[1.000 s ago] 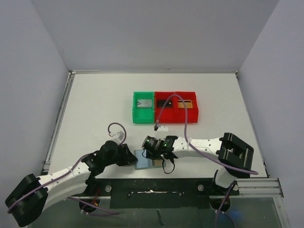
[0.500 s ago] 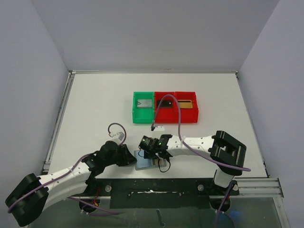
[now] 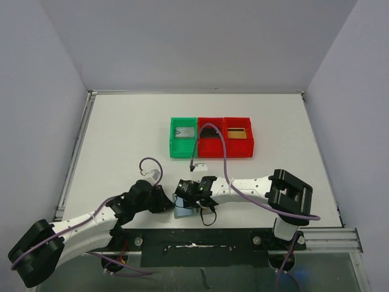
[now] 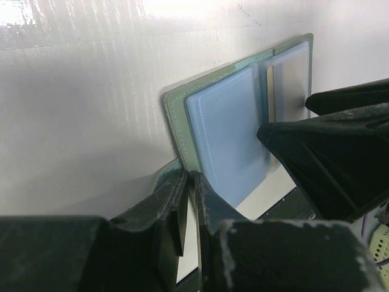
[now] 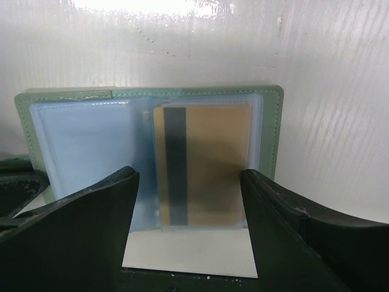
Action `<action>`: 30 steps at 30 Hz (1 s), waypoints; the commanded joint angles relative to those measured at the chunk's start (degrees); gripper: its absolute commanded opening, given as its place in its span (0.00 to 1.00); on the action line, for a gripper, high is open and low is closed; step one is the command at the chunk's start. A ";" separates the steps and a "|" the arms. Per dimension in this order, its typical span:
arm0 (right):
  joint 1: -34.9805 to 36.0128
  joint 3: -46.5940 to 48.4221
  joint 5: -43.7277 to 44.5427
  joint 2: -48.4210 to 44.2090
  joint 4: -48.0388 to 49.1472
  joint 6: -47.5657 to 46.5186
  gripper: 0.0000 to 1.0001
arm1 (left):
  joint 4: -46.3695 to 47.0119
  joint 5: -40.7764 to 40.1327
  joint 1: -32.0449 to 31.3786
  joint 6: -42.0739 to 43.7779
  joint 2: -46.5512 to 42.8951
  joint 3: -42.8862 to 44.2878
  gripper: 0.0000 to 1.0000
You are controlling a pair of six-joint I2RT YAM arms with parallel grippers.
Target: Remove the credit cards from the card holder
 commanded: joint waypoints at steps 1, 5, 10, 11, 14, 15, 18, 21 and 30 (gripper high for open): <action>0.07 1.55 2.73 -2.64 0.50 -0.56 0.69 | -0.40 0.93 -0.40 1.28 1.71 1.27 0.10; -0.43 1.32 2.96 -1.17 -0.61 0.60 0.68 | 0.45 1.59 -0.40 1.31 1.67 1.16 0.10; -0.61 0.49 3.06 -0.24 -0.02 1.52 0.68 | -1.18 1.57 -0.40 1.60 1.48 1.63 0.10; -0.65 0.32 3.01 -0.11 0.14 1.62 0.68 | -1.29 1.53 -0.40 1.60 1.39 1.51 0.10; -0.83 -0.37 2.24 0.10 1.00 1.55 0.68 | -1.55 1.51 -0.40 1.60 0.94 1.37 0.09; -0.91 -0.82 1.68 0.23 1.55 1.31 0.68 | -1.64 1.40 -0.40 1.54 0.96 1.35 0.09; -1.37 -2.44 0.34 0.66 2.24 1.92 0.68 | -2.63 0.79 -0.40 1.51 1.23 1.97 0.09; -1.44 -3.75 -0.50 0.95 3.26 1.54 0.68 | -3.24 0.48 -0.40 1.60 1.74 2.41 0.09; -0.63 -0.70 1.97 0.54 1.10 -0.11 0.59 | -3.41 0.69 -0.40 1.77 1.59 2.51 0.08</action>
